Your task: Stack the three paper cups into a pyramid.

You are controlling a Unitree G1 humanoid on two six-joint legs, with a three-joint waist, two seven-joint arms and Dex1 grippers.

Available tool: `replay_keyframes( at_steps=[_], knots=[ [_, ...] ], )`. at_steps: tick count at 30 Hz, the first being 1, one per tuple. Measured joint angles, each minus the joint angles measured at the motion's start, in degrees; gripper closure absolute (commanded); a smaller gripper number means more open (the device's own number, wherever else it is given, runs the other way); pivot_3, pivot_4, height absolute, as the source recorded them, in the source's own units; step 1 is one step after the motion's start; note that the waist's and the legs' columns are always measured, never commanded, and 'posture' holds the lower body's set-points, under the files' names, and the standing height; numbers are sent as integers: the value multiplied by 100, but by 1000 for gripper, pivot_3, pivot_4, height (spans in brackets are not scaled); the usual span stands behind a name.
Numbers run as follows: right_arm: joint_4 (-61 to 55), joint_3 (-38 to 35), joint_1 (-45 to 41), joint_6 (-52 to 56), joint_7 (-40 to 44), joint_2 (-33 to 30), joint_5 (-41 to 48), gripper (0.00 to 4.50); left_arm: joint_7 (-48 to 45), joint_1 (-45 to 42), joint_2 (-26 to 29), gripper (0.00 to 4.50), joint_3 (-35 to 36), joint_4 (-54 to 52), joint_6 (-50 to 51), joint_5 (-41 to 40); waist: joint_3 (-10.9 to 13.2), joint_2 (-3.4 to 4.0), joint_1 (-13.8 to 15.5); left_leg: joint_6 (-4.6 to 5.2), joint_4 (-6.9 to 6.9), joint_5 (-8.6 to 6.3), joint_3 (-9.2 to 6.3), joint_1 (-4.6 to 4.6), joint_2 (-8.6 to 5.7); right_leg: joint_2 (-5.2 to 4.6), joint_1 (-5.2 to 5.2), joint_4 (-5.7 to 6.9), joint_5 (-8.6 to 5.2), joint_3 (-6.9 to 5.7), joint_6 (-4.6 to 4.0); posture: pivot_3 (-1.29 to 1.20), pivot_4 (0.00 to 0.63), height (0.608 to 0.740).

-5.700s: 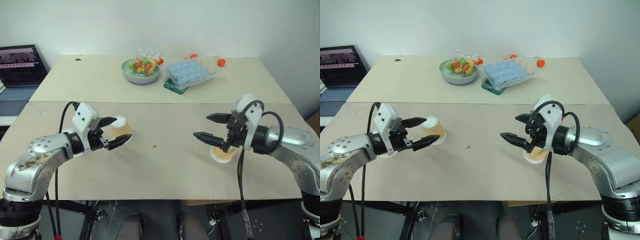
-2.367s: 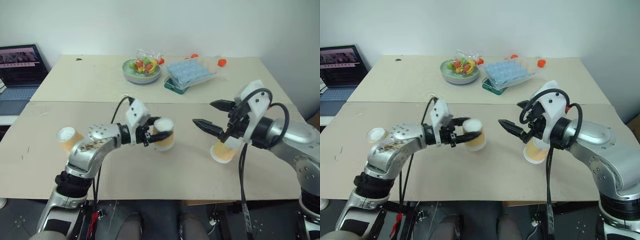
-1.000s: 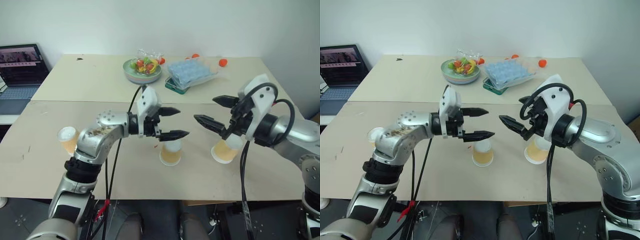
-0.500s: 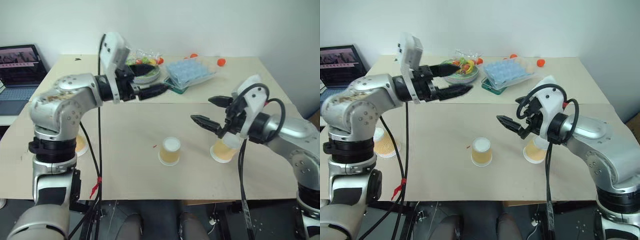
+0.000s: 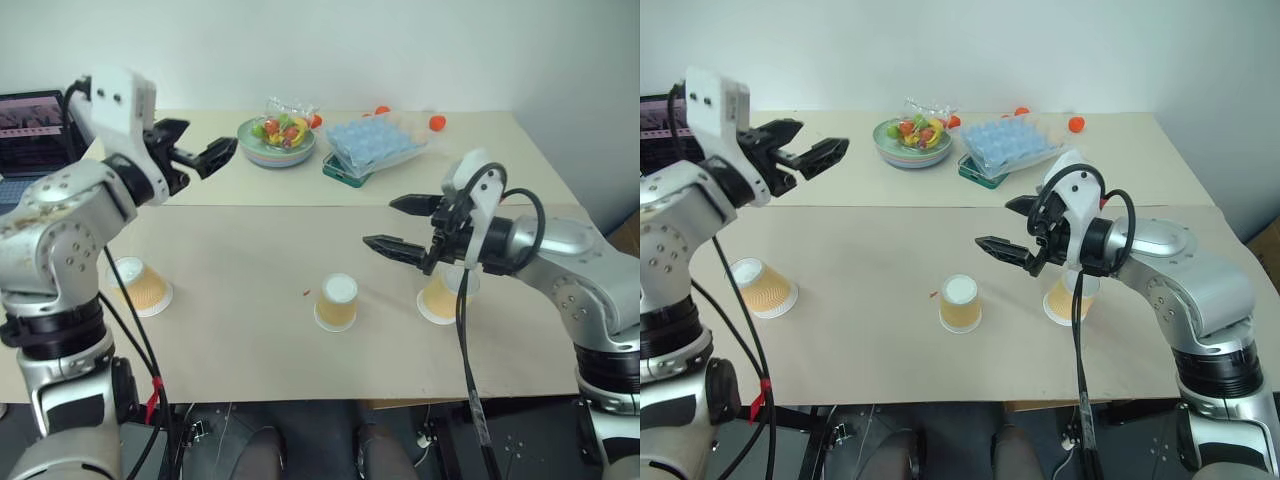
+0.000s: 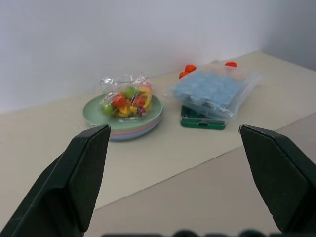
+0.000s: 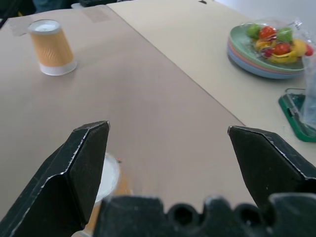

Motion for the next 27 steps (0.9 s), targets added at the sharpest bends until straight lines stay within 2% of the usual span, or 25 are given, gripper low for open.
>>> replay_keyframes(
  at_steps=[3,8,11,15,20,27],
  knots=[
    [141,38,-52,2,456,-85,80,0,112,500,9,53,142,-504,293,-109,5,-9,27,-1,2,0,-2,-3,0,0,-1,4,0,-5,0,0,150,740],
    [288,213,-236,-4,1083,-224,81,0,449,401,6,53,360,-1076,747,-297,7,-13,107,-3,9,1,-3,8,-1,0,10,4,1,-7,0,0,150,740],
    [452,256,-263,-52,1219,-241,-25,0,778,525,-34,53,592,-1215,1074,-242,7,-13,105,-3,8,1,-2,9,0,1,9,5,1,-4,0,0,150,740],
    [550,339,-293,-108,1259,-177,-142,0,1046,1144,-193,53,920,-1724,1237,-112,7,-13,63,-3,2,1,0,7,0,0,5,3,1,1,-1,0,150,740],
    [601,370,-318,-127,1319,-103,-188,0,1042,2299,-608,53,1340,-2111,759,0,6,-13,83,-4,2,0,2,9,0,-3,6,3,3,1,-3,0,150,740],
    [624,373,-332,-127,1348,-93,-251,0,953,3491,-1364,53,1720,-2068,-400,141,6,-14,164,-5,2,1,2,12,1,-2,9,2,5,-3,-7,0,150,740]
  ],
)
